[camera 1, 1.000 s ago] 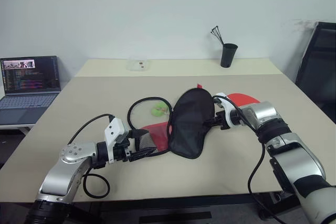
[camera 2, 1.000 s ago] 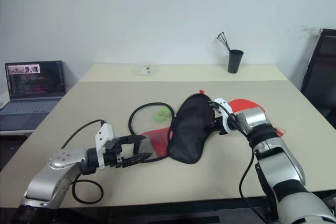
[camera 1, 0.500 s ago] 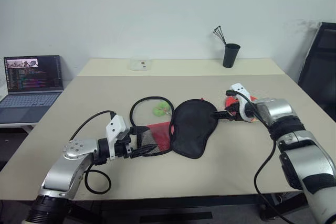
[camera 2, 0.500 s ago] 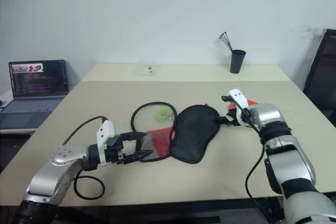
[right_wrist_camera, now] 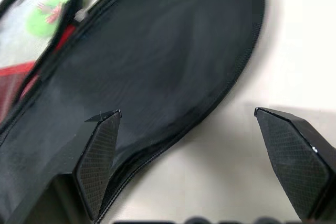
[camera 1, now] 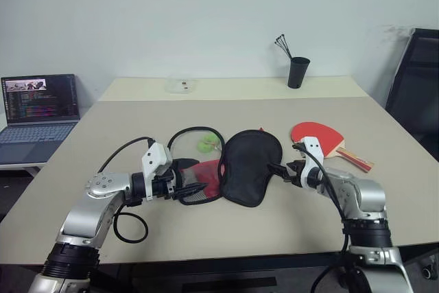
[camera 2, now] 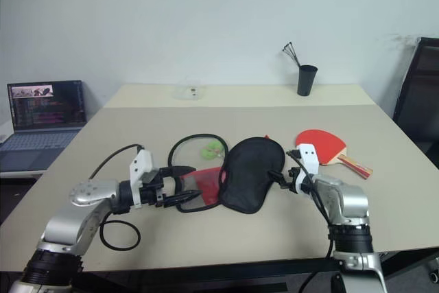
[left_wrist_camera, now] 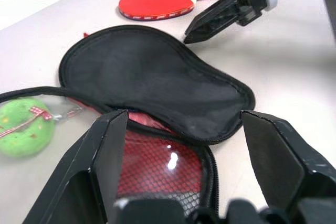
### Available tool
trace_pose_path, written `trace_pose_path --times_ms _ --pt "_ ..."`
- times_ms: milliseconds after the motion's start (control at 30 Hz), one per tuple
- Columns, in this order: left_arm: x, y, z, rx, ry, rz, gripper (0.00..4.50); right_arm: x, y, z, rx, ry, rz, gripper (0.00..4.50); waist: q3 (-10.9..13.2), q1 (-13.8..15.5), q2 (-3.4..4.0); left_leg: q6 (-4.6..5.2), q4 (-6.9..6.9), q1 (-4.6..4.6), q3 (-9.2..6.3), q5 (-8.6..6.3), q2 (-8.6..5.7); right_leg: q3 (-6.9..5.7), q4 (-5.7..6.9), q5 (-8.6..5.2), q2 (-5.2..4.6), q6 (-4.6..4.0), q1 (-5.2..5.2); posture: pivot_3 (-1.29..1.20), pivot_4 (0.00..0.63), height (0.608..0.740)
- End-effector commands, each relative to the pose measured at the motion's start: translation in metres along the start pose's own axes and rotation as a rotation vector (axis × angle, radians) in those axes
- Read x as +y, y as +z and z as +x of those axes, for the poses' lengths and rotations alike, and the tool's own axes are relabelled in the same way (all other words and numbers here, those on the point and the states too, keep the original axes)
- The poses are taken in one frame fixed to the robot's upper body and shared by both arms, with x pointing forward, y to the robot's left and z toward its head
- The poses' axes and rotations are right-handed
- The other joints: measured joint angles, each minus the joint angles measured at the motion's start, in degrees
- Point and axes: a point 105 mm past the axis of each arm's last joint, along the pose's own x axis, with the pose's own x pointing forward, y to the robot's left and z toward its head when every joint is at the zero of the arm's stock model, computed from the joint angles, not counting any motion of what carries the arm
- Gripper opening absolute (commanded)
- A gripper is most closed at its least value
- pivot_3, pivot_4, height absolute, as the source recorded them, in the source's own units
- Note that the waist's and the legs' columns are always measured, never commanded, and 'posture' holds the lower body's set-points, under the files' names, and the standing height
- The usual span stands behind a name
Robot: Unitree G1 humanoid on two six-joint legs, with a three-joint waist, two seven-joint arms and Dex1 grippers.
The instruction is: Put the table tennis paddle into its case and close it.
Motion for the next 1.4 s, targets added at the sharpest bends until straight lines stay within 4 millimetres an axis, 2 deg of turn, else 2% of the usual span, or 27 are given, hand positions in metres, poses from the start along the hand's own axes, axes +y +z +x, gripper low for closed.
trace_pose_path --times_ms 33,300,533,667,867,1000,1033,1400 --pt "0.005 0.012 -0.002 -0.029 -0.006 0.025 3.71 0.015 -0.004 -0.001 -0.025 -0.015 -0.014 4.48 0.0 0.0 0.0 0.0 0.0 -0.02 0.0 0.0 0.0 0.0 -0.02 0.0 -0.01 0.0 0.0 0.0 0.15 0.74" --pt "0.007 0.013 -0.005 -0.023 0.004 0.032 3.71 0.055 -0.014 0.004 -0.009 0.091 -0.003 4.48 0.0 -0.1 0.0 0.0 -0.01 0.01 -0.02 0.0 -0.01 -0.02 0.0 0.0 0.04 0.0 -0.01 0.0 0.15 0.74" --pt "0.007 0.013 -0.008 -0.019 0.016 0.035 3.71 0.065 -0.011 0.013 -0.028 0.103 -0.055 4.48 0.0 -0.1 0.0 0.0 0.0 -0.01 -0.02 0.0 -0.01 -0.02 -0.02 0.0 0.01 0.0 -0.01 0.0 0.15 0.74" --pt "0.007 0.013 -0.009 -0.019 0.023 0.036 3.71 0.06 -0.009 0.015 -0.033 0.088 -0.058 3.65 0.0 -0.1 0.0 0.0 -0.01 0.0 -0.03 0.0 -0.02 -0.03 -0.02 0.0 0.02 0.0 -0.01 0.0 0.15 0.74" --pt "0.008 0.015 -0.009 -0.015 0.023 0.048 3.71 0.036 0.001 0.014 -0.006 0.06 -0.018 1.54 0.0 -0.1 0.0 0.0 0.0 -0.02 -0.02 0.0 -0.02 -0.03 -0.02 0.0 0.01 0.0 0.0 0.0 0.15 0.74" --pt "0.007 0.023 -0.003 -0.029 -0.005 0.075 3.71 0.02 0.01 0.011 0.018 0.06 -0.035 0.21 0.0 -0.1 0.0 0.01 -0.01 -0.03 -0.02 0.0 -0.04 -0.04 -0.04 0.0 0.01 0.0 -0.01 0.0 0.15 0.74" --pt "0.008 0.025 -0.002 -0.029 -0.011 0.081 3.71 0.017 0.012 0.011 0.022 0.06 -0.036 0.04 0.0 -0.1 0.0 0.01 -0.01 -0.04 -0.02 0.0 -0.05 -0.04 -0.05 0.0 0.01 0.0 -0.01 0.0 0.15 0.74" --pt "0.014 0.036 0.011 -0.03 -0.067 0.144 3.71 0.003 0.03 0.022 0.07 0.079 -0.114 0.04 0.0 -0.2 0.0 0.01 -0.02 -0.03 0.04 0.0 -0.1 0.0 -0.07 0.0 0.13 0.0 -0.02 0.0 0.15 0.74"
